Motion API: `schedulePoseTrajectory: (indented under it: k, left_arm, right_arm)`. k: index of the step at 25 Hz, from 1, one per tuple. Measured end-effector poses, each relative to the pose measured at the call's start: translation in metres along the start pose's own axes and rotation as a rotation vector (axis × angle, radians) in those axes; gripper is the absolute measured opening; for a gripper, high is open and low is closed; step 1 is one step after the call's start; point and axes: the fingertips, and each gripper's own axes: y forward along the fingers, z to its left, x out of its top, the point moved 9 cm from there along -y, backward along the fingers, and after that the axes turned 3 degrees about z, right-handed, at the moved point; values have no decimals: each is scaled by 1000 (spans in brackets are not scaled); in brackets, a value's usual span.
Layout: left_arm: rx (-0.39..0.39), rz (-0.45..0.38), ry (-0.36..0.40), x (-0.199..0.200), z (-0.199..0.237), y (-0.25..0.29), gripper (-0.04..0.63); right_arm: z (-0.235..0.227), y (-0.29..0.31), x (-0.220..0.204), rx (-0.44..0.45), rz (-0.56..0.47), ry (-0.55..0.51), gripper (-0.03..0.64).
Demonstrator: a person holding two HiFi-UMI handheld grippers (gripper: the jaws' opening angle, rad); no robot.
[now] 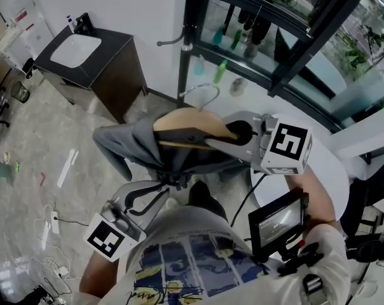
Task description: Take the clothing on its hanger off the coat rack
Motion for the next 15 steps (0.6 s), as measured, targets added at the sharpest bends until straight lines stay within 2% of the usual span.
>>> schedulePoseTrajectory:
  k: [4, 15]
  left_arm:
    - [-3, -8, 5, -2, -5, -4, 40]
    - [-18, -16, 13, 8, -8, -11, 40]
  right_arm:
    - [18, 6, -10, 18, -2, 19, 20]
    - [47, 13, -7, 77, -3, 47, 21]
